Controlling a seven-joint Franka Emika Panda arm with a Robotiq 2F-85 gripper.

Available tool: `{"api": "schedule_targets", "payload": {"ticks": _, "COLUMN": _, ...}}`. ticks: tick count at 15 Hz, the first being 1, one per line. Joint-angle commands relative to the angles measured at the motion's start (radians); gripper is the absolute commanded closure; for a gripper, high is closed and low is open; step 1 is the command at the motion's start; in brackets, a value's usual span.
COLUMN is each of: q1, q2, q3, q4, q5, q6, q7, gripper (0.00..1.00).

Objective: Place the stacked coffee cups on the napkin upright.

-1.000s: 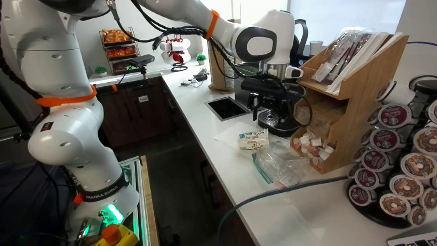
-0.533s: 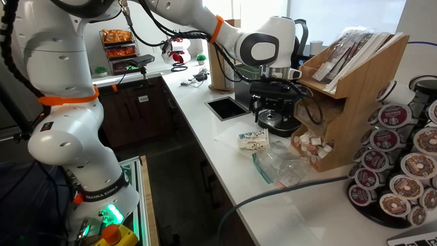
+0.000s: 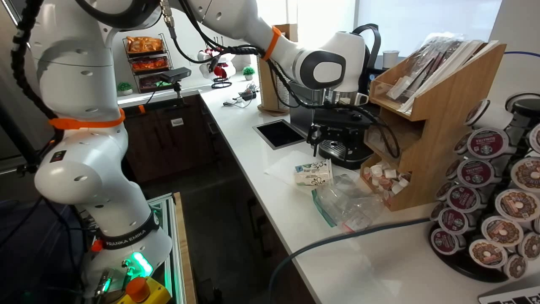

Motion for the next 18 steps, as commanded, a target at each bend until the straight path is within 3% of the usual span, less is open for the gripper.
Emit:
{"api": "schedule_targets", "payload": {"ticks": 1, "q1": -0.015, "q2": 0.036, "q3": 0.018, "q4": 0.039, "q5": 0.011, "q6": -0.051, "q7": -0.044, "gripper": 0.26}}
{"api": "schedule_targets", "payload": {"ticks": 3, "q1": -0.017, "q2": 0.044, "q3": 0.022, "q4": 0.046, "q5": 0.015, "q6": -0.063, "q7": -0.058, "gripper": 0.31}}
{"api": "schedule_targets", "payload": {"ticks": 12, "q1": -0.013, "q2": 0.079, "q3": 0.015, "q4": 0.138, "q5": 0.006, "q6": -0.266, "q7": 0.004, "gripper": 0.99}}
{"api": "schedule_targets", "payload": {"ticks": 18, "q1": -0.012, "q2": 0.058, "q3": 0.016, "q4": 0.159, "q5": 0.020, "q6": -0.325, "q7": 0.078, "gripper": 0.99}}
